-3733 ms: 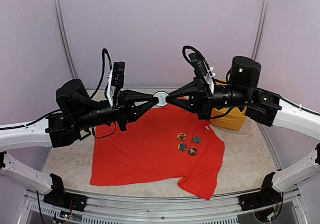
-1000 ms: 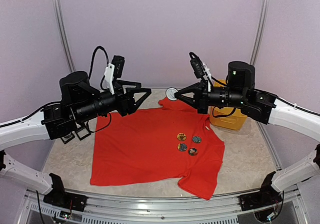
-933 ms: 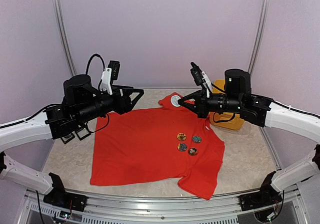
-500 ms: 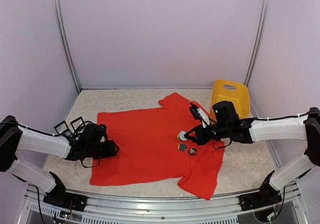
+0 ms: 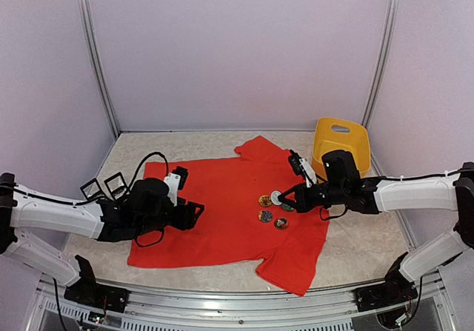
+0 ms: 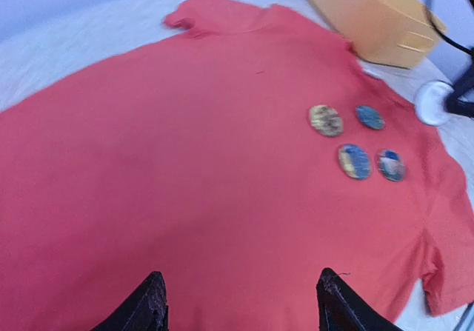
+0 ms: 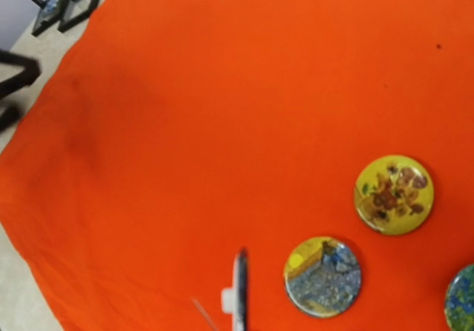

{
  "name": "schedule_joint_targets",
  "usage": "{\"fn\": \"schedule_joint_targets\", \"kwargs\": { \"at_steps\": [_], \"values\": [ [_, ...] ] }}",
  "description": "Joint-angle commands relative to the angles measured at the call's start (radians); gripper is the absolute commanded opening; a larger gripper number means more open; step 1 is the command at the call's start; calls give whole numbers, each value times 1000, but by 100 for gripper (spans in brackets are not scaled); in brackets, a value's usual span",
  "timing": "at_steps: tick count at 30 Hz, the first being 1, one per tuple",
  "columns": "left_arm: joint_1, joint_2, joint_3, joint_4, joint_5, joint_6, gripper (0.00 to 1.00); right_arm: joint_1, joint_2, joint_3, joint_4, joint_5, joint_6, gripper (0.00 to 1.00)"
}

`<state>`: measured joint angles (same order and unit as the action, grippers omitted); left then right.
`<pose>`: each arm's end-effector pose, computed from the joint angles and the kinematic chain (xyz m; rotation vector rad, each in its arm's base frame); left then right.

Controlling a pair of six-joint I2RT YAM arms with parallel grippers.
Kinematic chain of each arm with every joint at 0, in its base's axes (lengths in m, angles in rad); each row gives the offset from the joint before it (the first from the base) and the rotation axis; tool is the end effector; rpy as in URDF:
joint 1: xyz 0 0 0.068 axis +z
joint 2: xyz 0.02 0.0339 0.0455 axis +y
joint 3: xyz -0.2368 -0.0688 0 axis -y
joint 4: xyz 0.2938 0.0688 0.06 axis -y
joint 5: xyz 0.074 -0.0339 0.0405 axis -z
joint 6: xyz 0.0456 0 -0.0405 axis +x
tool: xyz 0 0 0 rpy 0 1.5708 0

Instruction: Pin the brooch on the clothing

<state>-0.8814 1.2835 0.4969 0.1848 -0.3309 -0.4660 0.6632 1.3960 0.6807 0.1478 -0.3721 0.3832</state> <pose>0.2019 -0.2216 0.1087 0.2594 2.1509 -0.4271 0.2563 0.2213 0.1367 -0.5453 2.2010 0.9858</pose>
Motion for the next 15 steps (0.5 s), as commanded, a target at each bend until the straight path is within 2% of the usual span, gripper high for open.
{"fn": "schedule_joint_targets", "kwargs": {
  "at_steps": [1, 3, 5, 7, 11, 15],
  "values": [
    [-133, 112, 145, 45, 231, 521, 64, -9, -31, -9, 3, 10, -18, 0],
    [-181, 193, 203, 0, 256, 639, 64, -8, -26, -1, -4, 2, -23, 0],
    [-202, 291, 272, -64, 254, 700, 65, -9, -23, 6, -7, 0, -27, 0],
    [-203, 375, 357, -121, 316, 753, 67, -8, -23, 8, -3, 0, -30, 0],
    [-204, 536, 464, -158, 320, 782, 69, -10, -15, 9, 13, -8, -34, 0],
    [-201, 653, 547, -167, 293, 774, 65, -9, -2, 7, 18, -30, -30, 0]
  ]
}}
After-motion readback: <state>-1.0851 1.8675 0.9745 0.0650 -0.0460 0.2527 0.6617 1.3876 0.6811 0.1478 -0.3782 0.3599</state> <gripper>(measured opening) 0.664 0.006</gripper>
